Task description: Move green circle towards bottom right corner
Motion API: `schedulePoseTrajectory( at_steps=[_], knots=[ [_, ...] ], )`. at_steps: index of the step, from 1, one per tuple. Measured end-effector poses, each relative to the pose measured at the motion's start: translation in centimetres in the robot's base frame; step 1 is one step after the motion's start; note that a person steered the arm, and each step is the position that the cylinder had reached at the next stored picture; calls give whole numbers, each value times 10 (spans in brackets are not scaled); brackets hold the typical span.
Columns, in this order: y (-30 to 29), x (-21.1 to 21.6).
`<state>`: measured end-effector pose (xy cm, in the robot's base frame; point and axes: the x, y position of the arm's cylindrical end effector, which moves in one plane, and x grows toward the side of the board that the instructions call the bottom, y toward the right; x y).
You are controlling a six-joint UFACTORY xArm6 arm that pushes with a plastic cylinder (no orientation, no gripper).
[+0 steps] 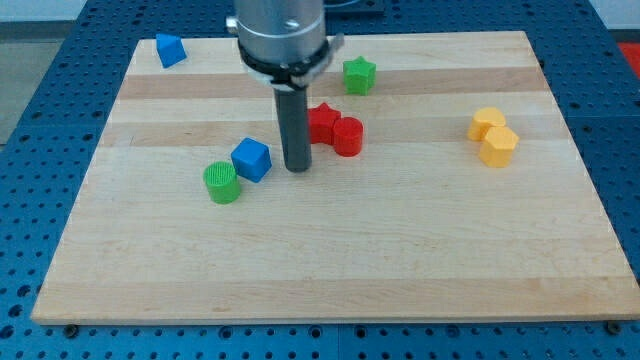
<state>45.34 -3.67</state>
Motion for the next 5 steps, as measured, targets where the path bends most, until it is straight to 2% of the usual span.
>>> schedulePoseTrajectory(
  at_steps=[1,4,5],
  knots=[
    [-9,21],
    [-58,-23],
    [-83,-24]
  ],
)
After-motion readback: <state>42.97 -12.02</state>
